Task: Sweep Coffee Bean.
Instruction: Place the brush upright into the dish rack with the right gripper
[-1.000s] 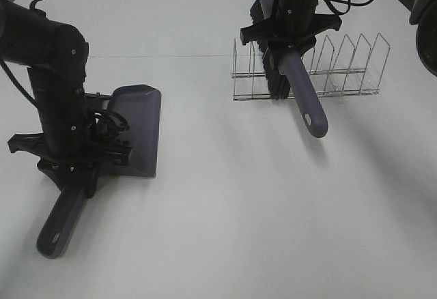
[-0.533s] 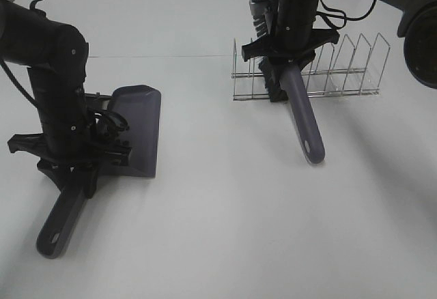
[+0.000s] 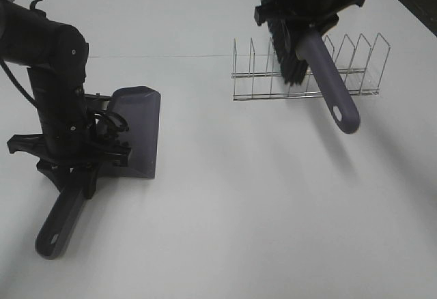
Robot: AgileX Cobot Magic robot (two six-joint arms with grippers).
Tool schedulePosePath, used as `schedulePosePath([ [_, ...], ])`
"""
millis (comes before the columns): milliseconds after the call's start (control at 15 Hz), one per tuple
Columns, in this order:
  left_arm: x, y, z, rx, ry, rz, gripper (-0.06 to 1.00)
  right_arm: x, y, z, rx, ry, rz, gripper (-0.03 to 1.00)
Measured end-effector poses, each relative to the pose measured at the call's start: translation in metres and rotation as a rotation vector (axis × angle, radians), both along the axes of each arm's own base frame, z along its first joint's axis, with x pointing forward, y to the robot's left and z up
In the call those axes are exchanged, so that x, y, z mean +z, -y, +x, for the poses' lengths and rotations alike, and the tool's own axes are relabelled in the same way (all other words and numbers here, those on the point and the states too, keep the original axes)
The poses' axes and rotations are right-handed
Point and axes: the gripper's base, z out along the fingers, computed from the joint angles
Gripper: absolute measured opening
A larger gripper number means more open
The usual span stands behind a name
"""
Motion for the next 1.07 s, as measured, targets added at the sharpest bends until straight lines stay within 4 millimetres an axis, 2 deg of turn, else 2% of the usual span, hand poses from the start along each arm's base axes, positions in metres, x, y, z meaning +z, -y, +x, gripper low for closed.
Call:
schedulePosePath([
  [67,0.000,0.000,0.000,0.000,-0.001,0.000,0.33,-0.011,0.006,-0.013,-0.005,-0.069,-0.018,0.27],
  [267,0.000,0.000,0.000,-0.008,-0.001,-0.001,0.33,-0.020,0.022,-0.045,-0.027,-0.186,-0.030,0.27],
  [667,0.000,0.000,0.000,-0.011,-0.002,-0.002,0.33,-0.070,0.035,-0.087,-0.050,-0.413,-0.074,0.27],
  [800,0.000,0.000,0.000,-0.011,-0.001,-0.002,0.33,-0.071,0.034,-0.087,-0.070,-0.418,-0.057,0.27],
  [1067,0.000,0.000,0.000,-0.023,-0.001,-0.004,0.33,-0.084,0.026,-0.071,-0.083,-0.420,-0.015,0.27],
])
